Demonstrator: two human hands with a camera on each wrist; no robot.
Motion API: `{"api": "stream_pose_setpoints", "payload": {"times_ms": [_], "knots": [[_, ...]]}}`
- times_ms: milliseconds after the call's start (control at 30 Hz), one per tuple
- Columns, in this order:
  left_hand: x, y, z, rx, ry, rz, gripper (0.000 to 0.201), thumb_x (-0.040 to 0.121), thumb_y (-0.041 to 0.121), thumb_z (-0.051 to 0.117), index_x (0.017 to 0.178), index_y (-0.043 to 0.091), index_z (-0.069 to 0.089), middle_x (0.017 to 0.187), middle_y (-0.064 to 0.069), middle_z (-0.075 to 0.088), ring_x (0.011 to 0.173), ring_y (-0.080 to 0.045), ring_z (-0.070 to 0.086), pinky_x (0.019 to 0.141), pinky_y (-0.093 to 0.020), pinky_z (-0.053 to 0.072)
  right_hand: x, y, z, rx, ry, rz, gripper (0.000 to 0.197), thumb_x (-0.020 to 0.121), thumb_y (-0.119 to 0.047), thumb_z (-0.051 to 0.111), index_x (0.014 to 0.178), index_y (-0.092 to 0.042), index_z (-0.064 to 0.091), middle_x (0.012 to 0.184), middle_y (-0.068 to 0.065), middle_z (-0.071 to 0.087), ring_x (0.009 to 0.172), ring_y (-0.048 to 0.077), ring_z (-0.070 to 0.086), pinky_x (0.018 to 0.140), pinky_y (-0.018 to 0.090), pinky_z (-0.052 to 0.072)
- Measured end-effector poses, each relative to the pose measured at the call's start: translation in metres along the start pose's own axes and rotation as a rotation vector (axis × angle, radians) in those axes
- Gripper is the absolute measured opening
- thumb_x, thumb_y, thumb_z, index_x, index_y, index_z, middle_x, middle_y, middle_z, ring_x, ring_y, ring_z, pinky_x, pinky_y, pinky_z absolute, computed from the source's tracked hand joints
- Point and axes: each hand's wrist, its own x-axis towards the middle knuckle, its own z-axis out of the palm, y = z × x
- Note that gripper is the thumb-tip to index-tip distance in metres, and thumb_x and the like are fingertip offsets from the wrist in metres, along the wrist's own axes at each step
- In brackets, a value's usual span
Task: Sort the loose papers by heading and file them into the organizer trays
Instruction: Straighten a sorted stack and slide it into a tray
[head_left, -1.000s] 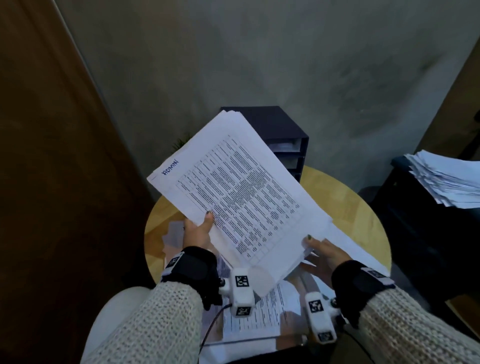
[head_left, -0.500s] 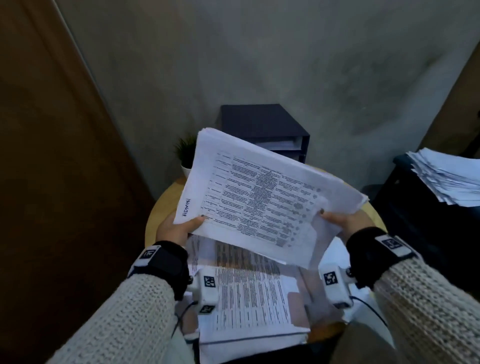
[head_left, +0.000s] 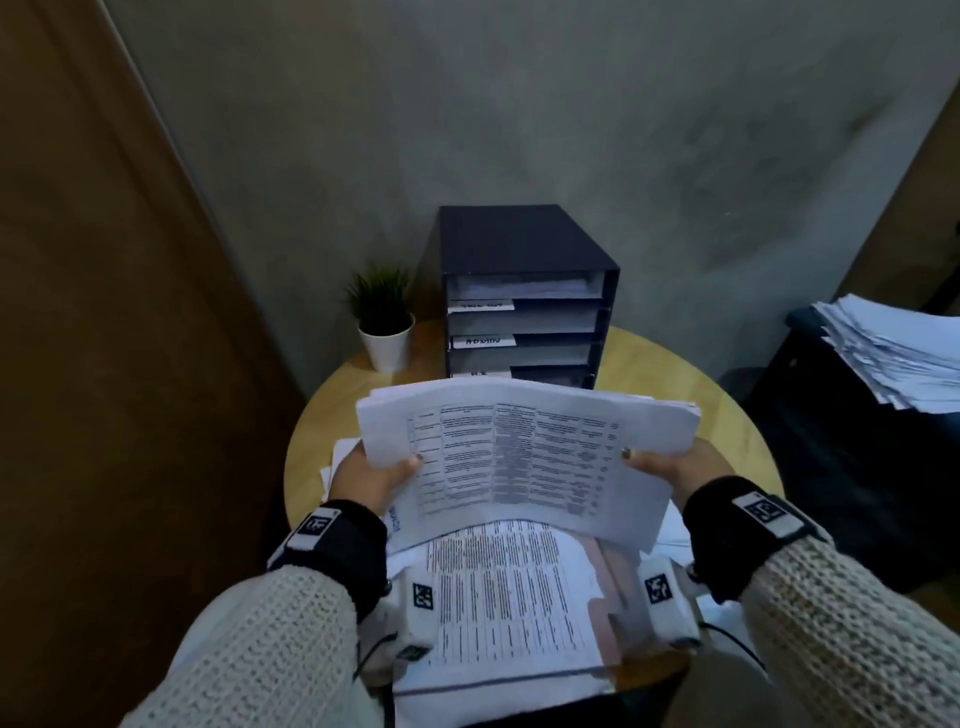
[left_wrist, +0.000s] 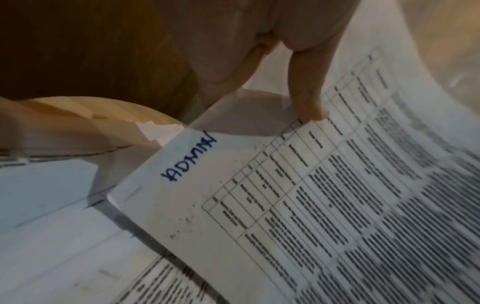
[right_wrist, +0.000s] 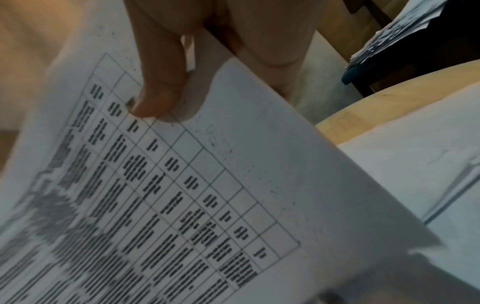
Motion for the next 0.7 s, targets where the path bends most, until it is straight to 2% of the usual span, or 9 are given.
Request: {"api": "stream_pose_setpoints", "payload": {"times_ms": [33, 100, 133, 233, 267, 333, 467, 533, 700], "knots": [[0.003, 0.000, -0.002, -0.004, -0.002, 0.005, 0.038, 0.056, 0.023, 0.085, 0.089, 0.019, 0.065, 0.105, -0.013, 0.070, 0.099, -0.032, 0.066, 0.091, -0.050, 0.051, 0.000, -0.002, -0.002, 0.014, 0.004, -0.002, 0.022, 0.061, 0.000, 0.082, 0.072, -0.009, 0.065, 0.058, -0.001, 0.071, 0.085, 0.028, 0.061, 0.093, 0.048, 0.046], [0.005, -0.005, -0.004, 0.029, -0.023, -0.024, 0.045, 0.049, 0.027, 0.083, 0.090, 0.018, 0.067, 0.105, -0.014, 0.070, 0.099, -0.032, 0.066, 0.092, -0.051, 0.051, 0.001, 0.001, -0.003, 0.001, 0.015, 0.010, 0.019, 0.068, 0.003, 0.078, 0.074, -0.009, 0.065, 0.064, 0.001, 0.071, 0.089, 0.030, 0.062, 0.094, 0.047, 0.046], [0.004, -0.009, -0.003, 0.061, -0.042, -0.044, 0.044, 0.052, 0.024, 0.082, 0.093, 0.017, 0.067, 0.107, -0.015, 0.069, 0.100, -0.032, 0.065, 0.094, -0.051, 0.050, -0.001, 0.000, -0.001, -0.021, 0.002, 0.021, 0.022, 0.063, -0.003, 0.082, 0.075, -0.010, 0.065, 0.071, 0.005, 0.071, 0.090, 0.031, 0.062, 0.095, 0.048, 0.047], [-0.005, -0.015, 0.004, 0.197, -0.056, -0.043, 0.044, 0.073, 0.020, 0.078, 0.113, 0.010, 0.063, 0.113, -0.011, 0.066, 0.107, -0.031, 0.062, 0.096, -0.041, 0.048, -0.002, 0.003, 0.006, -0.037, -0.045, 0.020, 0.066, 0.029, -0.030, 0.093, 0.084, -0.006, 0.068, 0.083, 0.011, 0.069, 0.086, 0.029, 0.065, 0.091, 0.047, 0.051], [-0.007, -0.014, 0.005, 0.233, -0.023, -0.036, 0.042, 0.079, 0.019, 0.073, 0.118, 0.009, 0.061, 0.112, -0.011, 0.065, 0.107, -0.030, 0.061, 0.093, -0.036, 0.047, -0.003, 0.001, 0.008, -0.032, -0.044, 0.004, 0.065, 0.038, -0.027, 0.093, 0.092, -0.002, 0.068, 0.081, 0.010, 0.071, 0.084, 0.029, 0.065, 0.088, 0.045, 0.052], [-0.007, -0.011, 0.005, 0.217, 0.021, -0.036, 0.037, 0.085, 0.012, 0.066, 0.121, 0.010, 0.059, 0.115, -0.012, 0.064, 0.106, -0.030, 0.061, 0.093, -0.035, 0.047, -0.001, -0.006, 0.007, -0.035, 0.005, -0.043, 0.039, 0.068, -0.009, 0.082, 0.103, 0.001, 0.066, 0.070, 0.002, 0.070, 0.075, 0.024, 0.064, 0.077, 0.036, 0.052], [-0.011, 0.012, -0.004, 0.212, -0.010, -0.035, 0.031, 0.081, 0.008, 0.064, 0.104, 0.027, 0.060, 0.110, -0.008, 0.068, 0.101, -0.029, 0.063, 0.096, -0.048, 0.049, 0.005, -0.038, -0.003, -0.235, 0.051, -0.254, 0.026, 0.077, 0.002, 0.072, 0.093, -0.016, 0.063, 0.080, 0.005, 0.062, 0.074, 0.022, 0.057, 0.063, 0.019, 0.047], [-0.009, 0.023, -0.007, 0.225, -0.026, -0.023, 0.032, 0.080, 0.005, 0.062, 0.103, 0.028, 0.060, 0.105, -0.006, 0.069, 0.098, -0.030, 0.063, 0.095, -0.047, 0.050, 0.008, -0.055, -0.006, -0.400, 0.033, -0.322, 0.029, 0.077, 0.000, 0.073, 0.088, -0.024, 0.063, 0.086, 0.005, 0.061, 0.083, 0.021, 0.056, 0.073, 0.022, 0.043], [-0.006, 0.057, -0.001, 0.308, -0.091, 0.006, 0.027, 0.082, 0.002, 0.061, 0.085, 0.029, 0.057, 0.088, -0.002, 0.065, 0.088, -0.026, 0.062, 0.087, -0.040, 0.050, -0.003, -0.092, 0.003, -0.875, -0.163, -0.316, 0.030, 0.078, -0.027, 0.076, 0.104, -0.035, 0.065, 0.091, -0.005, 0.063, 0.092, 0.017, 0.062, 0.084, 0.026, 0.046]]}}
